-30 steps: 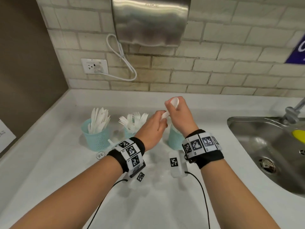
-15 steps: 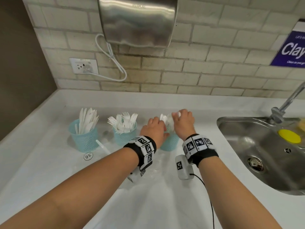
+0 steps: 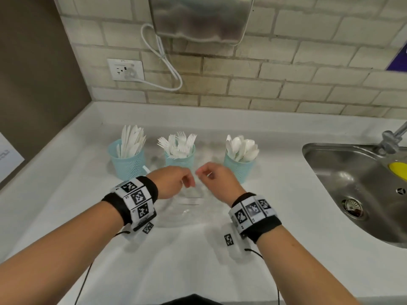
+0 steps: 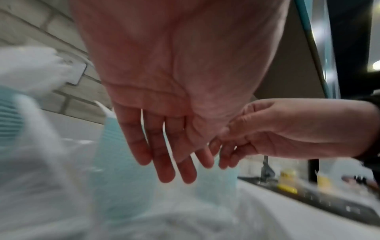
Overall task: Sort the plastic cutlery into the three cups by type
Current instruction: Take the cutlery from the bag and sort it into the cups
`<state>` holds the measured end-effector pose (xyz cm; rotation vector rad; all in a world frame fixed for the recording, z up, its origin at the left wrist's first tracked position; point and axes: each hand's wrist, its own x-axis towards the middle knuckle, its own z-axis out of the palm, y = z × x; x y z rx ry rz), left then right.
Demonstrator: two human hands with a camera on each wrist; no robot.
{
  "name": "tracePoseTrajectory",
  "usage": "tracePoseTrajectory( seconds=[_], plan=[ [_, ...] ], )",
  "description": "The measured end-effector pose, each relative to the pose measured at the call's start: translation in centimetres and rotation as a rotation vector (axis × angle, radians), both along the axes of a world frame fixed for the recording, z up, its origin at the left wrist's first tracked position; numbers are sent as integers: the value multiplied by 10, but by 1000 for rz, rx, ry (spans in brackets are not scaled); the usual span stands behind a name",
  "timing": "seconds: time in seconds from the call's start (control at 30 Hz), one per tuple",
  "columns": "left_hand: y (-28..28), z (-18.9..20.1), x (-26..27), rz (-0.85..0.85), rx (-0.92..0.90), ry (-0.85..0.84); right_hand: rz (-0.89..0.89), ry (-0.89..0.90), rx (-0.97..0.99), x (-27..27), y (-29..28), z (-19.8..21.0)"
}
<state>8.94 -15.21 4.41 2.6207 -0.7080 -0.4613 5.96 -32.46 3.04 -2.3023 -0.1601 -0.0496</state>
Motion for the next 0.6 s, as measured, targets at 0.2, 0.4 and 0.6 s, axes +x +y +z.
tracePoseTrajectory(
  seconds=[0.2, 0.4, 0.6],
  plan=[
    [31, -20, -18, -158, 532, -349, 117, 206, -632, -6, 13, -41],
    [40, -29, -12, -35, 604, -430, 123, 259, -629, -7, 21, -39],
    [24, -25, -18, 10, 330, -425, 74, 194, -527, -9, 24, -28]
  ],
)
